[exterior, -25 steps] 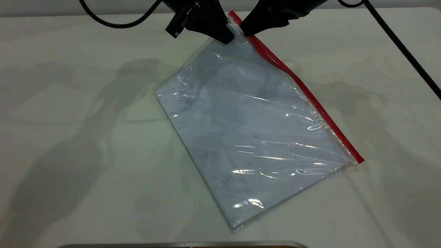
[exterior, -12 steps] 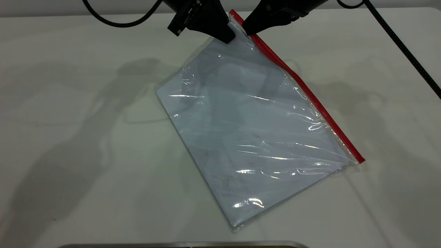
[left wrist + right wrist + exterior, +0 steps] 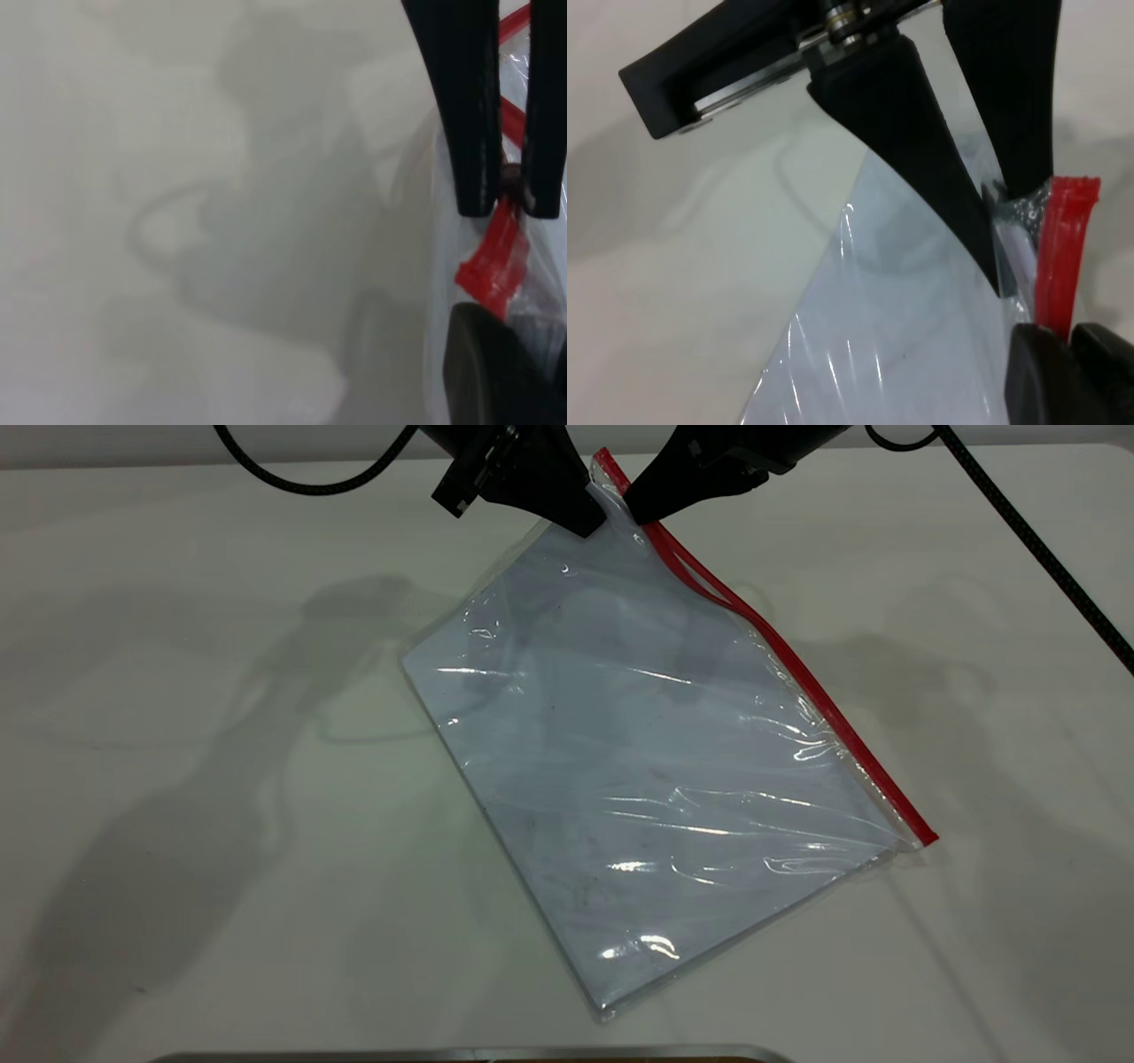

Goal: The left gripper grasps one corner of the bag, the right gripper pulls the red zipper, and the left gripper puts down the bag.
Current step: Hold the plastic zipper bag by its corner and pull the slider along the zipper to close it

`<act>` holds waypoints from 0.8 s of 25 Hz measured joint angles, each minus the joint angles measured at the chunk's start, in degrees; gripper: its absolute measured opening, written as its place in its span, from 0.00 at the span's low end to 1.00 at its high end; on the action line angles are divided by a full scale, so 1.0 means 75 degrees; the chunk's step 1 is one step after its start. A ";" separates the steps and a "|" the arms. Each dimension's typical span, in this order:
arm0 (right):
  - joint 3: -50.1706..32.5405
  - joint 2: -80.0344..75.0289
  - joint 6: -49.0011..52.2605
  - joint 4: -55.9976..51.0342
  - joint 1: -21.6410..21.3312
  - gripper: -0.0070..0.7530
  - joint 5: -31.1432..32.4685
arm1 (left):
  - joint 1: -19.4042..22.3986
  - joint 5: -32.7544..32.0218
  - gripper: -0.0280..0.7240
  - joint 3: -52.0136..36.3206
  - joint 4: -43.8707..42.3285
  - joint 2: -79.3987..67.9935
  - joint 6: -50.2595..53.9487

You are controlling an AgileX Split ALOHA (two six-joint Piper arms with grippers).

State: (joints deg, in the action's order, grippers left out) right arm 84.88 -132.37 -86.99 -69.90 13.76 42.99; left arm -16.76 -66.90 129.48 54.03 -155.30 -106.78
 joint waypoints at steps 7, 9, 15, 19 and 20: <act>0.0040 0.0000 0.0671 0.0760 0.0000 0.05 0.0032 | -0.0006 0.0000 0.11 0.0000 0.0015 -0.0012 0.0185; 0.0057 0.0000 0.0863 0.1007 0.0000 0.05 0.0038 | -0.0006 0.0000 0.11 0.0000 0.0034 -0.0012 0.0287; 0.0063 0.0000 0.1055 0.1315 0.0000 0.05 0.0038 | 0.0139 0.0000 0.11 0.0000 0.0386 -0.0030 0.0353; 0.0063 0.0000 0.1196 0.1575 0.0000 0.05 -0.0003 | 0.0297 -0.0003 0.11 0.0000 0.0538 -0.0030 0.0361; 0.0072 0.0000 0.1245 0.1706 0.0000 0.05 -0.0018 | 0.0331 -0.0003 0.11 0.0000 0.0555 -0.0030 0.0361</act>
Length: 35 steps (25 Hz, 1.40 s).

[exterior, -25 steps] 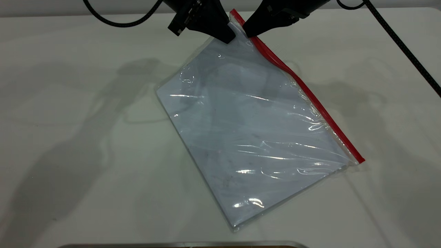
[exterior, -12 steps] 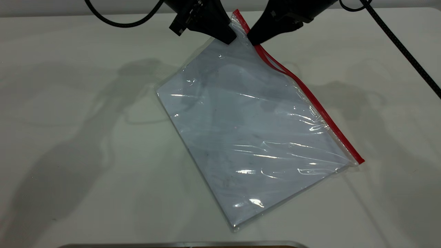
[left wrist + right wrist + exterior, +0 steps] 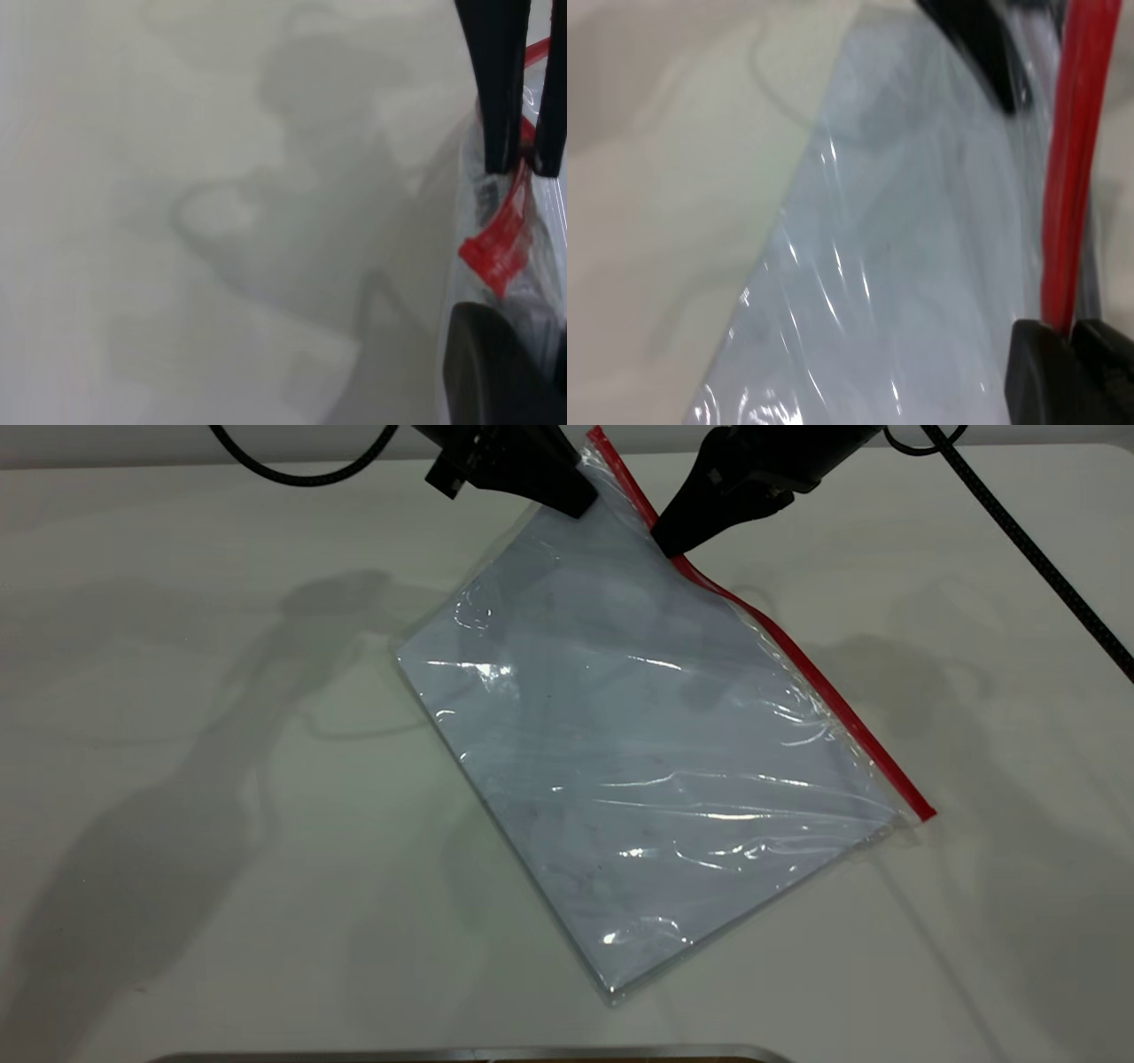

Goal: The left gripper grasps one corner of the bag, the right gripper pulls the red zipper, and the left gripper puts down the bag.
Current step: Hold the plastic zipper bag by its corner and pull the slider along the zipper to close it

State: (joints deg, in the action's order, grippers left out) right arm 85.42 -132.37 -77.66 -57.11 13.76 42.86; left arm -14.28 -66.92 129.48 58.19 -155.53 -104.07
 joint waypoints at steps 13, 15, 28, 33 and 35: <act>0.0006 0.0000 0.1025 0.2190 0.0000 0.05 -0.0042 | 0.0331 0.0000 0.11 0.0000 0.0158 -0.0003 0.0225; 0.0006 0.0000 0.1260 0.2532 0.0000 0.05 -0.0011 | 0.0373 0.0000 0.11 0.0000 0.0168 -0.0003 0.0286; 0.0006 0.0000 0.3816 0.4900 0.0000 0.05 0.1234 | 0.0459 0.0000 0.11 0.0000 -0.0083 -0.0003 0.0835; 0.0006 0.0000 0.4579 0.5542 0.0000 0.05 0.2221 | 0.0459 0.0000 0.11 0.0000 -0.0453 -0.0003 0.0903; 0.0006 0.0000 0.4862 0.5699 0.0000 0.05 0.2594 | 0.0461 0.0000 0.11 0.0000 -0.0523 -0.0003 0.0908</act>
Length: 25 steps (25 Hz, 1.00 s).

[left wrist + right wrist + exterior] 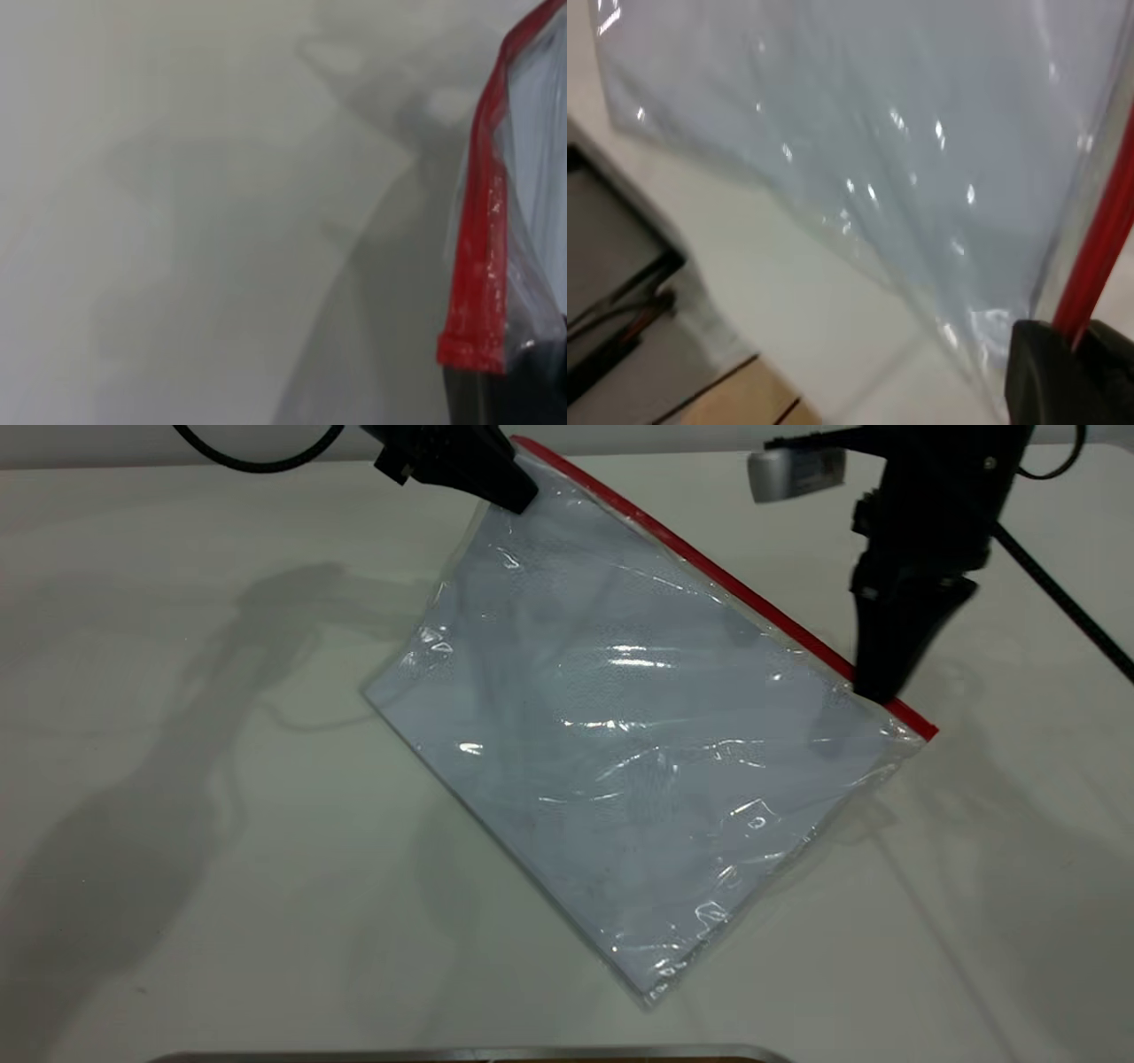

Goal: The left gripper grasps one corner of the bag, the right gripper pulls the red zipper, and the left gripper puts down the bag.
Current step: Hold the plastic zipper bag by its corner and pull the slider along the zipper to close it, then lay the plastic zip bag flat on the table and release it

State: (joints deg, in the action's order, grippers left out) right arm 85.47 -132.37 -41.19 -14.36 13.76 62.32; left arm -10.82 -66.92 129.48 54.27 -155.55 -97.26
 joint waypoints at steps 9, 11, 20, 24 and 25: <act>0.0000 0.0000 0.0767 0.0287 0.0003 0.06 0.0409 | 0.0056 0.0000 0.11 0.0000 -0.0282 0.0000 0.0009; 0.0008 0.0000 0.0878 0.0252 0.0003 0.07 0.0326 | 0.0056 0.0000 0.11 0.0000 -0.0324 0.0000 0.0021; 0.0008 0.0000 0.0911 0.0045 -0.0004 0.41 -0.0494 | 0.0120 0.0000 0.42 0.0000 -0.0661 0.0007 0.0900; 0.0008 0.0000 0.0783 0.0038 -0.0004 0.64 -0.1128 | 0.0127 0.0000 0.68 0.0071 -0.1027 0.0007 0.1443; 0.0008 0.0000 0.0723 0.0038 -0.0004 0.68 -0.1327 | 0.0127 0.0000 0.73 0.0149 -0.1229 0.0007 0.1738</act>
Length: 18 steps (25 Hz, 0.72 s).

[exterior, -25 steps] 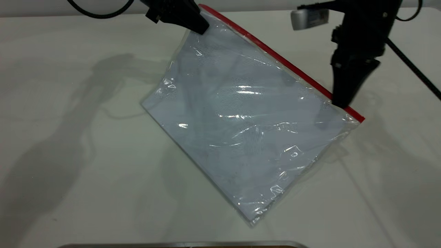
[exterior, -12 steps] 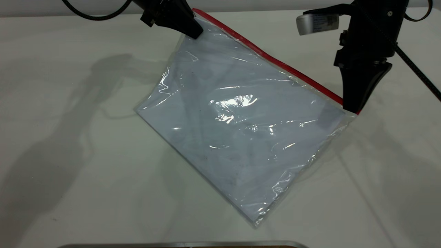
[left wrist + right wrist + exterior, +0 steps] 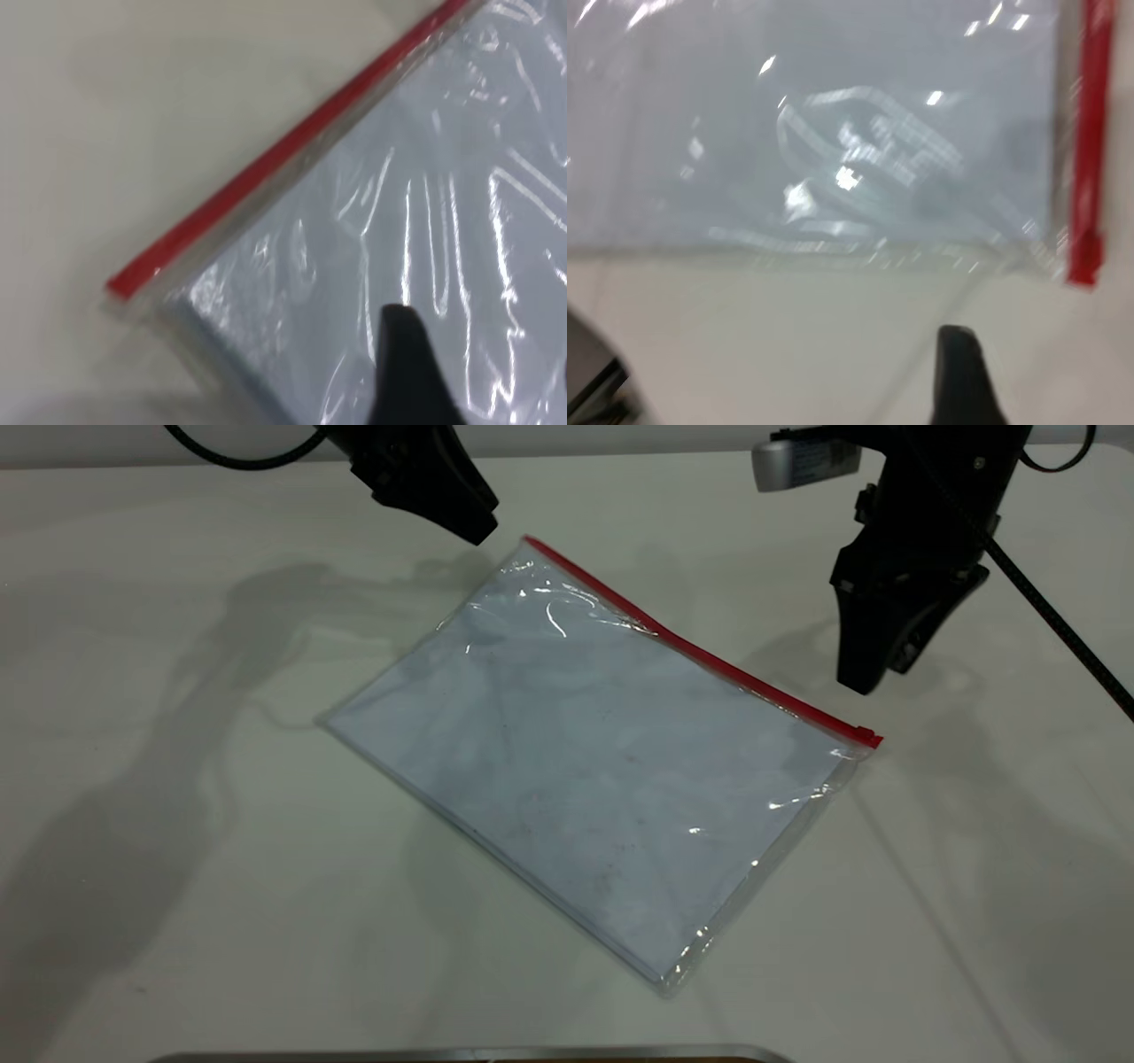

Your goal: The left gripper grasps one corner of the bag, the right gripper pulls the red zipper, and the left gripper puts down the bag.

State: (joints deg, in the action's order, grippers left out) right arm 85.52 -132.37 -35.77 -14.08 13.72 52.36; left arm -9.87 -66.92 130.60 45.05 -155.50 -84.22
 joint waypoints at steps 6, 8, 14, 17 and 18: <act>-0.0033 0.0551 -0.0066 -0.0007 0.0000 0.77 -0.1429 | 0.0000 0.0000 0.82 0.1618 -0.1787 0.0000 0.3709; -0.0033 0.1146 -0.0066 -0.0008 0.0000 0.77 -0.1826 | 0.0000 0.0000 0.82 0.2440 -0.2390 0.0000 0.5265; -0.0033 0.3443 -0.0066 -0.0013 0.0000 0.78 -0.1998 | 0.0000 0.0000 0.82 0.4867 -0.4094 0.0070 0.8881; -0.0048 0.4667 -0.0056 -0.0013 0.0000 0.78 -0.1734 | 0.0000 0.0000 0.82 0.4954 -0.4539 0.0396 0.9767; -0.0057 0.5082 -0.0030 -0.0013 0.0000 0.78 -0.1636 | 0.0000 0.0000 0.82 0.4954 -0.4621 0.0536 0.9888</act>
State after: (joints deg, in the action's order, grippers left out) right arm 85.09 -94.26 -35.99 -14.18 13.72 40.09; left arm -9.87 -66.92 167.75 10.40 -151.48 -10.06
